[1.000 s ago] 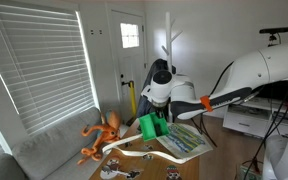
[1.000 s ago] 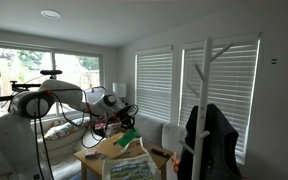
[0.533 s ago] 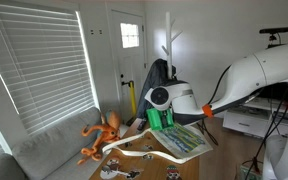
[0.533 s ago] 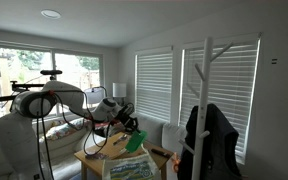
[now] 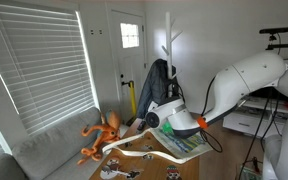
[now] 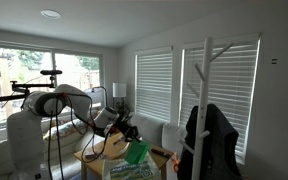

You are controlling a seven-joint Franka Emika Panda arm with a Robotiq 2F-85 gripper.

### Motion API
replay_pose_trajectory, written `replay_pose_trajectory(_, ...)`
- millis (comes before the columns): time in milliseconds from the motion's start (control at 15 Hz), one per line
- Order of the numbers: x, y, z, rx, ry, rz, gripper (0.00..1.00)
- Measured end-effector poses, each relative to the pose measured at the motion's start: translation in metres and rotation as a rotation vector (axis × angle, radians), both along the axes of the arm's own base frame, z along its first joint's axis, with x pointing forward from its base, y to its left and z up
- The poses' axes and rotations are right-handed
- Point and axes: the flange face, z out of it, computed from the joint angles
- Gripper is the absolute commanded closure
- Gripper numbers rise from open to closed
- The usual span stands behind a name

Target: Empty the green box onto the tote bag

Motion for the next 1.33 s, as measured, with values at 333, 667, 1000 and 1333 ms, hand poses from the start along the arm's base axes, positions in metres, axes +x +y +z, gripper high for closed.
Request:
replay_pose_trajectory(333,0.005,0.027,-0.028,-0.193,0.098,0.014,0.99)
replay_pose_trajectory(667,0.022,0.035,-0.053,-0.358,0.186,0.046,0.99)
replay_pose_trajectory(1000,0.037,0.036,-0.063,-0.524,0.309,0.031,0.99)
replay_pose_trajectory(1333,0.046,0.049,-0.069,-0.673,0.477,0.026,0.99)
